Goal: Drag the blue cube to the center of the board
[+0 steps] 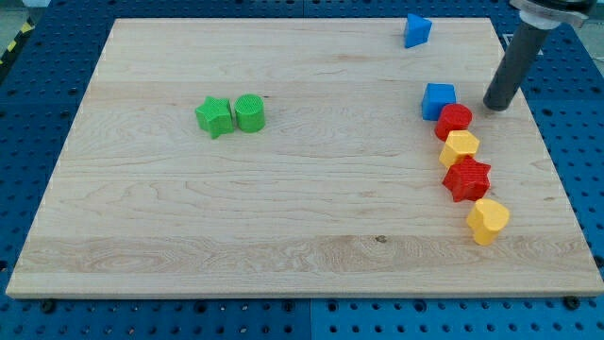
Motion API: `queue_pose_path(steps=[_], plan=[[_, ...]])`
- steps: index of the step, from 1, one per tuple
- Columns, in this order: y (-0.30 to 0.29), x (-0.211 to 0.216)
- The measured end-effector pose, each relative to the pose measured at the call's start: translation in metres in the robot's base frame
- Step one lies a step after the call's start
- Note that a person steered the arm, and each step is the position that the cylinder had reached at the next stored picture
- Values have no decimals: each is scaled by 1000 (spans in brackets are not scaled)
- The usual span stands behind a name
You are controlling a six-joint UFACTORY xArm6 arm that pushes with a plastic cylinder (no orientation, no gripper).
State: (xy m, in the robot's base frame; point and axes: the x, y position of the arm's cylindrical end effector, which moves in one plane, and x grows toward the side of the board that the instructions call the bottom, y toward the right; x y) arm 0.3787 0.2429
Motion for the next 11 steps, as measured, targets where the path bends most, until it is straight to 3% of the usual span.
queue_pose_path(steps=[7, 11], plan=[[-173, -12], [-198, 11]])
